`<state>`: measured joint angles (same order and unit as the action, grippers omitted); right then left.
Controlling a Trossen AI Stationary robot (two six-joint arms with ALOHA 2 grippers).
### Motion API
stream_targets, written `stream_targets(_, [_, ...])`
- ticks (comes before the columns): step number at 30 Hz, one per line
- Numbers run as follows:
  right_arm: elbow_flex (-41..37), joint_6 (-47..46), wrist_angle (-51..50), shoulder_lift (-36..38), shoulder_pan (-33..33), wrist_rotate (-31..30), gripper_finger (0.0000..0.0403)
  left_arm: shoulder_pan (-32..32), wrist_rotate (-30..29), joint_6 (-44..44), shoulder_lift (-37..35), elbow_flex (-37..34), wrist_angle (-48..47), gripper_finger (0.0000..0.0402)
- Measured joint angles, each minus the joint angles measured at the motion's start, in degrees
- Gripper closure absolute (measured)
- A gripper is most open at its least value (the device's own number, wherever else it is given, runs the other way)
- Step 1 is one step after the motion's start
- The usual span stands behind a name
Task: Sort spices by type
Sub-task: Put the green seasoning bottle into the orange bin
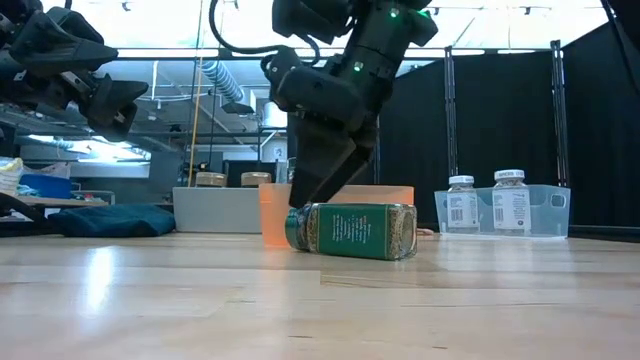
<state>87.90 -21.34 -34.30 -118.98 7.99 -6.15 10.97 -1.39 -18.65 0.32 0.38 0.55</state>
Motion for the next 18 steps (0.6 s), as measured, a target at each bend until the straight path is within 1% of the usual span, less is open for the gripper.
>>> stream_targets(6, [-2.8,0.0,3.8,0.0,0.0,0.3,0.012,0.0,0.0,0.0,0.0,0.0,-0.1,0.0178])
stream_targets(10, [-3.6,0.0,4.2,0.0,-0.3,1.3,0.0124,0.0,0.0,0.0,0.0,0.0,-0.1,0.0178])
stream_targets(18, [-4.1,0.1,4.5,0.0,-0.7,1.3,0.0126,0.0,0.0,0.0,0.0,0.0,-0.1,0.0178])
